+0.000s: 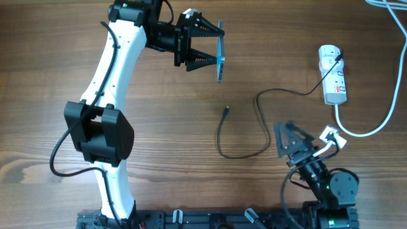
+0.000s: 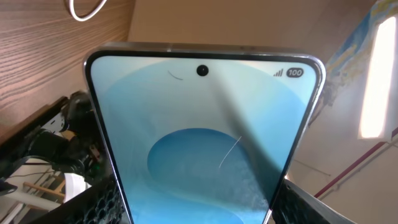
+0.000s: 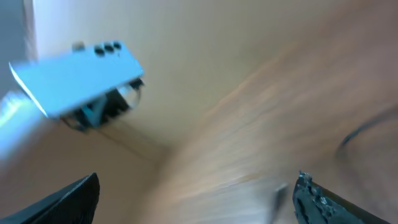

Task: Plug charger to phone and switch on socket
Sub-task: 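Move the right gripper up to the phone's lower edge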

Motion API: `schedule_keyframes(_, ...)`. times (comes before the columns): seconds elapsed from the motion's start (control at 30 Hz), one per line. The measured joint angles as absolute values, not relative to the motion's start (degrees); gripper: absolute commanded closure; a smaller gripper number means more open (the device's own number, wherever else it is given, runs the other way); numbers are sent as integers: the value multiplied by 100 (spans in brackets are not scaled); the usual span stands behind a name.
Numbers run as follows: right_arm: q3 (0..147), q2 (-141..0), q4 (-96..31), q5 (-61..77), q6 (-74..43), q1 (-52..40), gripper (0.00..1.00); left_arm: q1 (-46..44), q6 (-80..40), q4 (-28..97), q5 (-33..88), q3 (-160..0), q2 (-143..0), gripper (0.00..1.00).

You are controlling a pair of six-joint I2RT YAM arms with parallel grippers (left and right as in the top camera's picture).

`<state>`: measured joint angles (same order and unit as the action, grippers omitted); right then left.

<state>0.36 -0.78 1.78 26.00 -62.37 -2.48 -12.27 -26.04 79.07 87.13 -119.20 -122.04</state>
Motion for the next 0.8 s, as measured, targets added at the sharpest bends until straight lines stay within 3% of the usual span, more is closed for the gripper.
schedule_keyframes(0.13,34,-91,1146,2950,-7590,-248,0,-1227,-2604,7907,8711,-11920,-12204,25)
schedule_keyframes(0.23,75,-78,2790,3162,-7441,-248,0,-1227,-2606,7889,8715,-11920,-12204,25)
schedule_keyframes(0.33,366,-80,2630,3197,-7037,-248,0,-1227,-2606,7889,8715,-11920,-12204,25)
schedule_keyframes(0.53,2921,-825,-1098,2967,-4678,-250,0,-1227,-2611,7887,8718,-11920,-12204,25)
schedule_keyframes(0.73,6713,-2974,-4797,2228,-2497,-248,0,-1227,-2624,7863,8718,-11920,-12204,27)
schedule_keyframes(0.77,7070,-3240,-5107,2324,-2397,-248,9,-1227,-2624,7863,8718,-11920,-12204,27)
schedule_keyframes(0.8,7435,-3555,-5336,2504,-2279,-248,30,-1227,-2626,7870,8715,-11920,-12204,25)
